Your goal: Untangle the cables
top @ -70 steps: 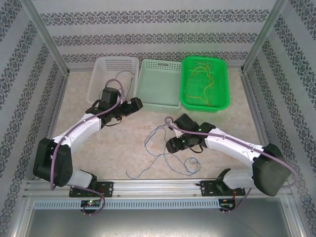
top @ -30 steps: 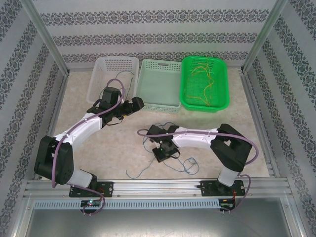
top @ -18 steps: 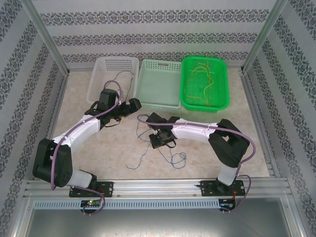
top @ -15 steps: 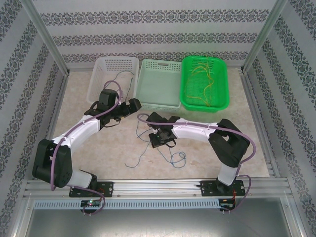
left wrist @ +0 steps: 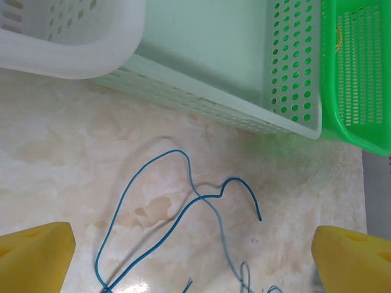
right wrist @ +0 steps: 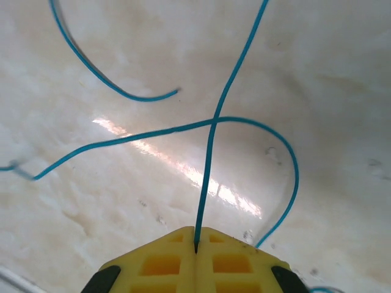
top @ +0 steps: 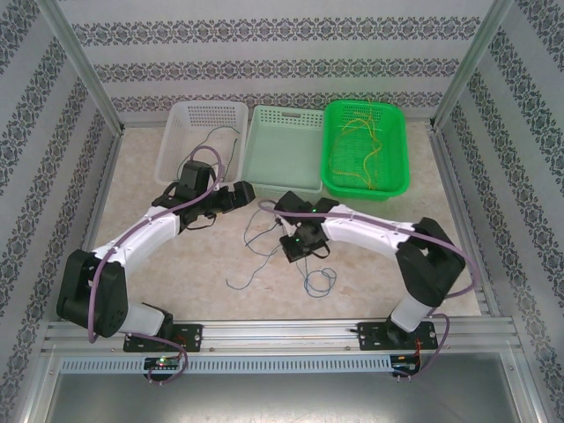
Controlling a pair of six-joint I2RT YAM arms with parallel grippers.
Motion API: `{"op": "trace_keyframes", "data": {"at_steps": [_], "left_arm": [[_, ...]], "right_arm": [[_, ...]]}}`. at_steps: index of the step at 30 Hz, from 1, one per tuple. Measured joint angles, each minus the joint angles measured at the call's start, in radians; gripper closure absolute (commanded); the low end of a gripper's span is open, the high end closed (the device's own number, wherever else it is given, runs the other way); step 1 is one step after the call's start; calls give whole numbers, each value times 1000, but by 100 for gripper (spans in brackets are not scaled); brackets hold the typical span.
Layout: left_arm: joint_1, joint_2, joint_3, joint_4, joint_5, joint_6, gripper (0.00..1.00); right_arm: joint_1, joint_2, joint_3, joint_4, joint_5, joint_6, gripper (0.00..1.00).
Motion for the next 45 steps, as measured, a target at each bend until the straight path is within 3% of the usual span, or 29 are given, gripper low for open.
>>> {"op": "trace_keyframes", "data": {"at_steps": [8,16,22,30,36,45], "left_arm": [[-43,-2,36,-21,114,78,5],[-161,43,75,-20,272,177,14],[-175,66,84,-18,277,190,14],[-175,71,89,48,277,167,12],[-175,92,92,71,273,132,11],[-184,89,92,103,305,156,12]], "right_arm": [[-43,-139,55,-38,-103,-85,100],[-92,-198,55,-45,-150,-110,100],[-147,-315,49,-40,-196,-109,100],[-293,-557,48,33,-323,-81,100],[-373,-612,56,76,-400,-33,100],[-391,-609,91,155,-494,61,100]]}}
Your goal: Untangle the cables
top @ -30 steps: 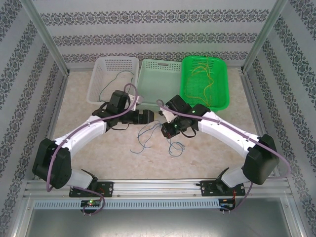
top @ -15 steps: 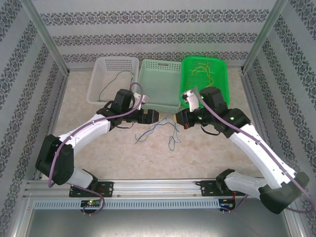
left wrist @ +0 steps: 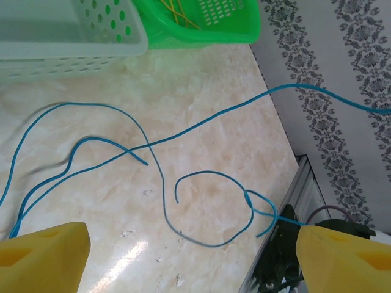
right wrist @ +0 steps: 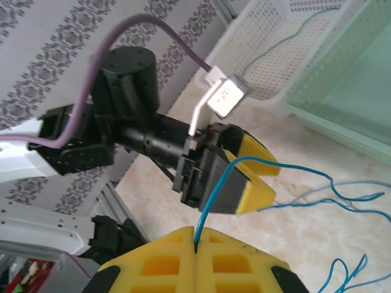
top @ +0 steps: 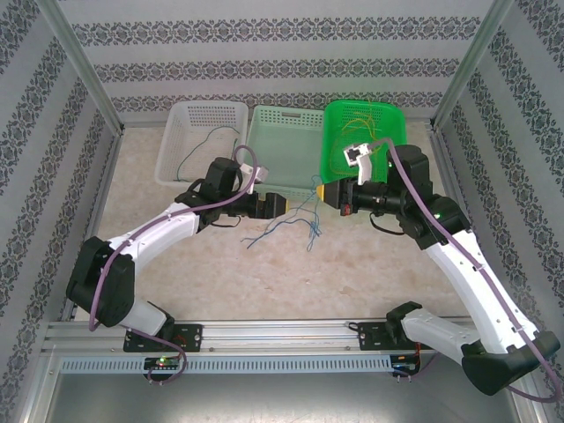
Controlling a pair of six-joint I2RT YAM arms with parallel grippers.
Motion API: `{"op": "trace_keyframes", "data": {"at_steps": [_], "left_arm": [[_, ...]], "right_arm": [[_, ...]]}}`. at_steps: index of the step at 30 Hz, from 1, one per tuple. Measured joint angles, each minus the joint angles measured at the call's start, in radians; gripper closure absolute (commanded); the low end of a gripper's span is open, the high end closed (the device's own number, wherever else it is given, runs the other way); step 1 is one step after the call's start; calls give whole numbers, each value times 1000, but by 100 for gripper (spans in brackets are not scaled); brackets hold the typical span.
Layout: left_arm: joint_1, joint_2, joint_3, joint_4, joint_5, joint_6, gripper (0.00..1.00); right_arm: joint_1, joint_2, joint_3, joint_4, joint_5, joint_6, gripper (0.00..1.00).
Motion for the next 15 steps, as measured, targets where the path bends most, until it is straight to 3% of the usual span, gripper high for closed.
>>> {"op": "trace_keyframes", "data": {"at_steps": [15], "left_arm": [[-141,12,0,73,179,42,15]], "right_arm": [[-32,1,83,50,-17,87,100]]}}
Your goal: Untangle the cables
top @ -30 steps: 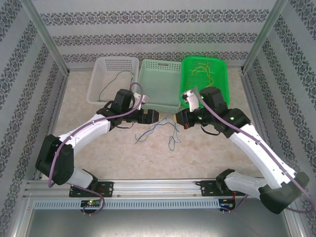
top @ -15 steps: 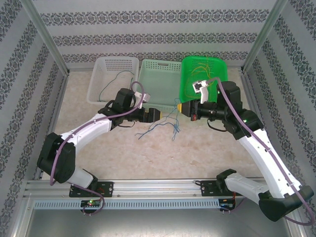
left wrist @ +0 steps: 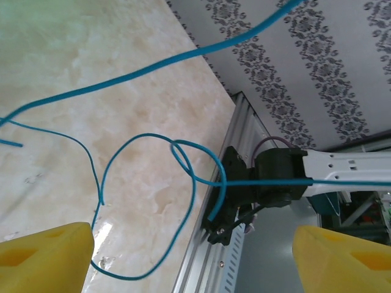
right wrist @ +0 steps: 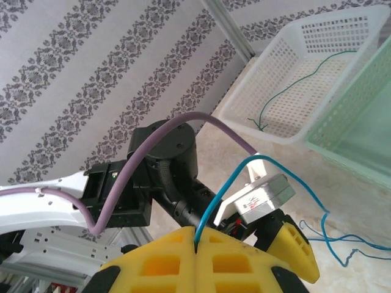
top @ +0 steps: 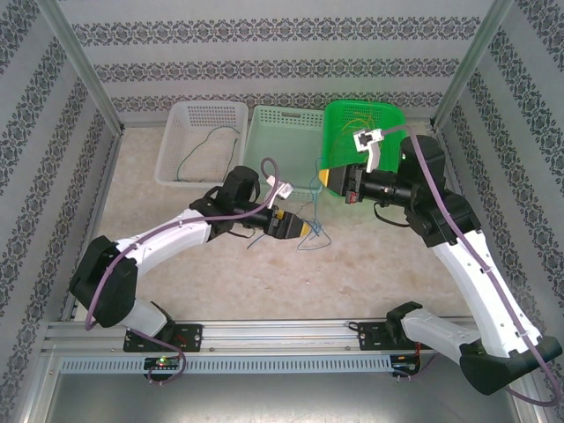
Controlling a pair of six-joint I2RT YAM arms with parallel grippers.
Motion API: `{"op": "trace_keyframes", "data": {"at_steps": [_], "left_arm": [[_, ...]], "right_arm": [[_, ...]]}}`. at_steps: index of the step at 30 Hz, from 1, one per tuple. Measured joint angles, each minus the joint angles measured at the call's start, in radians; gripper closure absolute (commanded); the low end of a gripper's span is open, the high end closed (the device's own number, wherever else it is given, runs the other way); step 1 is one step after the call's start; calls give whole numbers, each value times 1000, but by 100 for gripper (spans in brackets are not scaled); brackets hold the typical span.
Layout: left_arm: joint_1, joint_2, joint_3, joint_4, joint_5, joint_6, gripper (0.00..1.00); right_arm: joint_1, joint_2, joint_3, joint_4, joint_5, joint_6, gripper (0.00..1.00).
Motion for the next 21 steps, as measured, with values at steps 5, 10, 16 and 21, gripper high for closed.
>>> {"op": "trace_keyframes", "data": {"at_steps": [5,10,16,21], "left_arm": [[-6,-16,-47,40,23,-9,14],[-58,-19,-48,39,30,21,15],[-98,6,-27,38,8,52,18],[-100,45,-16,37,-74,69,24]], "right_arm": [[-8,-14,0,2,40,26,100],[-13,-24,0,14,69,67,100],[-13,-35,0,43,84,114,100],[-13,-61,-2,73,85,148,100]]}}
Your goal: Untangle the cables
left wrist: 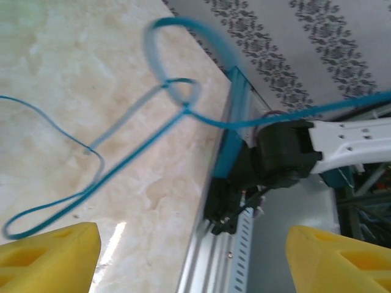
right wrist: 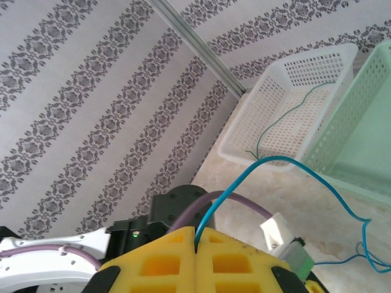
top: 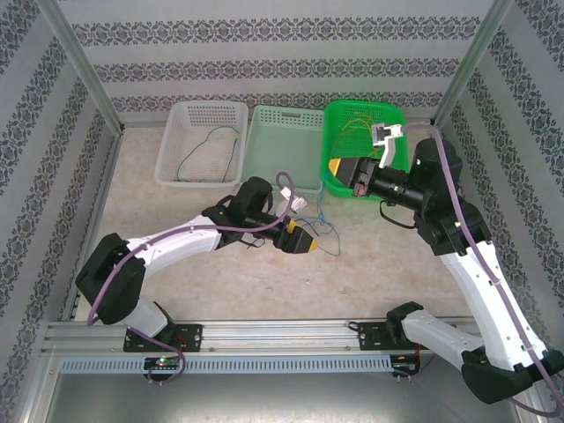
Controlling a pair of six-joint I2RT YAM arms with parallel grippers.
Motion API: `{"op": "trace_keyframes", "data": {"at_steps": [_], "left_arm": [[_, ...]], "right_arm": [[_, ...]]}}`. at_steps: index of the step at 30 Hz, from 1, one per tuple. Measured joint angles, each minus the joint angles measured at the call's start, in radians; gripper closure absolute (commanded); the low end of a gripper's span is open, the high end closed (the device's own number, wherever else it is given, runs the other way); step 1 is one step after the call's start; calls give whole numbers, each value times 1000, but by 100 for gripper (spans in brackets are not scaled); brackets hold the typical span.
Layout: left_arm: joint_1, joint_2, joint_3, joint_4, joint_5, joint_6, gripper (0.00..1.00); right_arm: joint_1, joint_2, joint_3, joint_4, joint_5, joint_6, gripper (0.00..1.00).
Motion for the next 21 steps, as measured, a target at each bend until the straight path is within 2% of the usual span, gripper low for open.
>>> {"op": "trace_keyframes", "data": {"at_steps": [3,6,13,21], "left_arm": [[0,3,0,-2,-67,5,24],[0,-24,-6,-13,-146,23,19],[0,-180,-35,-89,-292,104,12],[0,-167,-50,-89,-327,132,7]], "right_arm": [[0,-13,0,0,0,7,100],[-2,-21,0,-6,0,7,100],[-13,-17,0,-16,0,7,100],[-13,0,0,-14,-8,18,100]]}}
